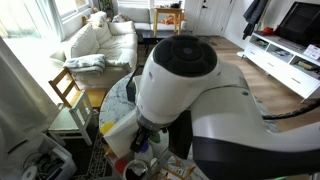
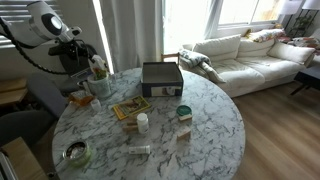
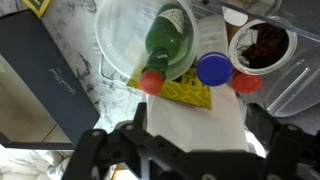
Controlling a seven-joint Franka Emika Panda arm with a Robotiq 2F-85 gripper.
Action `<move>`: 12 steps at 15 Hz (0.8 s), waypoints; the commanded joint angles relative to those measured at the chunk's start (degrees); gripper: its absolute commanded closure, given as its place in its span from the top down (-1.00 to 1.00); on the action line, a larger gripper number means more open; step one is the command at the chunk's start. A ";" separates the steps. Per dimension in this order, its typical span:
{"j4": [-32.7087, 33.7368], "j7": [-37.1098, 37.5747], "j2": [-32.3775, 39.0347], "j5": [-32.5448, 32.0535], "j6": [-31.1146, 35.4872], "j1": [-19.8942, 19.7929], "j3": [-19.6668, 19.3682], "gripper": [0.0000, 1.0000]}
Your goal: Put the bottle with the blue lid upright and put it in the transparent storage box
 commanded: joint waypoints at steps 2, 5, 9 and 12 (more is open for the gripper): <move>-0.23 -10.03 -5.52 9.69 -9.00 -2.63 1.60 1.00; -0.90 -18.27 -9.15 19.07 -10.04 -4.75 2.03 1.00; -3.46 -35.37 -13.99 32.78 -9.93 -6.51 1.79 1.00; -4.82 -42.28 -16.67 38.56 -13.71 -7.65 0.27 1.00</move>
